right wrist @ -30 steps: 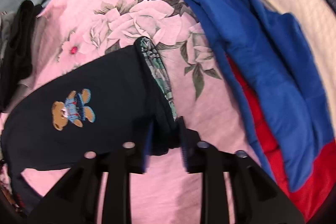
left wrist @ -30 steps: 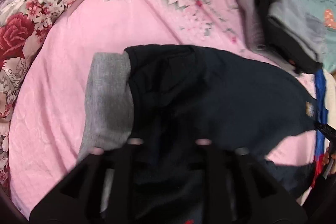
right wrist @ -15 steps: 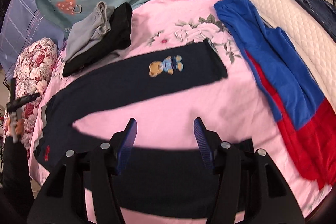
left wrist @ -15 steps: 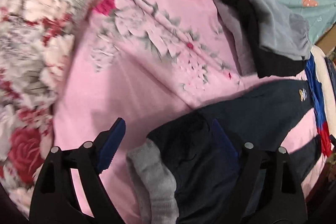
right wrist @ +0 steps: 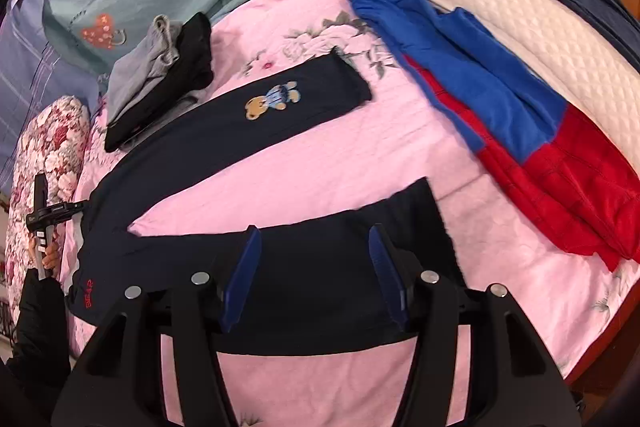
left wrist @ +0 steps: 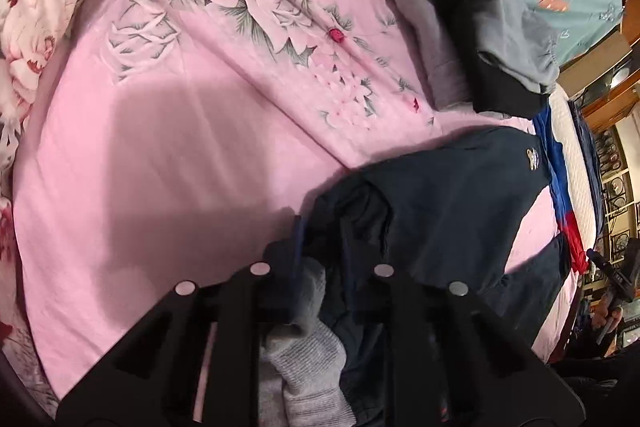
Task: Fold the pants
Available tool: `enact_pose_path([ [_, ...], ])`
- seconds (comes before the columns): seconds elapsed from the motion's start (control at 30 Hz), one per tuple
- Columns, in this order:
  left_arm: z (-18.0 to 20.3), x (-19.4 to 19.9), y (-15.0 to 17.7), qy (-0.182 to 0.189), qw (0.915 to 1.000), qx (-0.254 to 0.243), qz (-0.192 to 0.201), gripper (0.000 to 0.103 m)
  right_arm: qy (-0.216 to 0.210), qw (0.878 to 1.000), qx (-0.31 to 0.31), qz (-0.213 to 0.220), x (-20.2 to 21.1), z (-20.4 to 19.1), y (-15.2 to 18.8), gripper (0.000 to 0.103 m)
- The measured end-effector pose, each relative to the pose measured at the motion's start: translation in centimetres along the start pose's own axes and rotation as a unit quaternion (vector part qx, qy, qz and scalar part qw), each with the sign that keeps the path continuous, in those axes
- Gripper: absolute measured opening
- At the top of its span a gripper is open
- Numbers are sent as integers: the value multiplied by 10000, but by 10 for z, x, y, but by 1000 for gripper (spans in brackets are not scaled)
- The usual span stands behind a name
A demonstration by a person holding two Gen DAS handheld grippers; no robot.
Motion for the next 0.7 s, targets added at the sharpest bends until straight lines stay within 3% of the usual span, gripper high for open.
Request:
enact_pose_path([
  [0.17, 1, 20, 13, 261, 9978, 48, 603, 12, -271, 9920, 1087, -579, -41, -62, -18, 57],
  [0.27, 4, 36, 15, 432, 9953, -11, 863, 12, -694, 9708, 2106, -916, -75, -125, -29, 57],
  [0.4, 8, 48, 20, 574, 9932, -95, 1012, 12, -1623, 9168, 3435, -1232, -126, -226, -49, 57],
  [0.5, 6, 53, 21, 629, 9923, -78, 1062, 12, -2132, 8510, 4497, -1676, -175, -310, -66, 57],
  [0.6, 5, 58, 24, 698, 9913, -107, 1108, 12, -2123, 7993, 5238, -2043, -217, -363, -75, 57],
  [0.63, 5, 59, 25, 724, 9910, -125, 1115, 12, -2084, 7846, 5403, -2214, -235, -378, -77, 57],
  [0.67, 6, 59, 26, 750, 9907, -135, 1123, 12, -2084, 7846, 5403, -2214, -235, -378, -77, 57],
  [0.7, 5, 59, 26, 772, 9906, -133, 1120, 12, -2041, 7746, 5502, -2359, -248, -388, -79, 57],
])
Point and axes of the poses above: each gripper's, at about its wrist camera, not at the fingertips, and x roughly against the way its jaws point, z to its right, y to its underside, the point moved 2 cm from there along -x, roughly the way its jaws point, and after that the axes turned 5 degrees about -y, right-handed, at the moved point
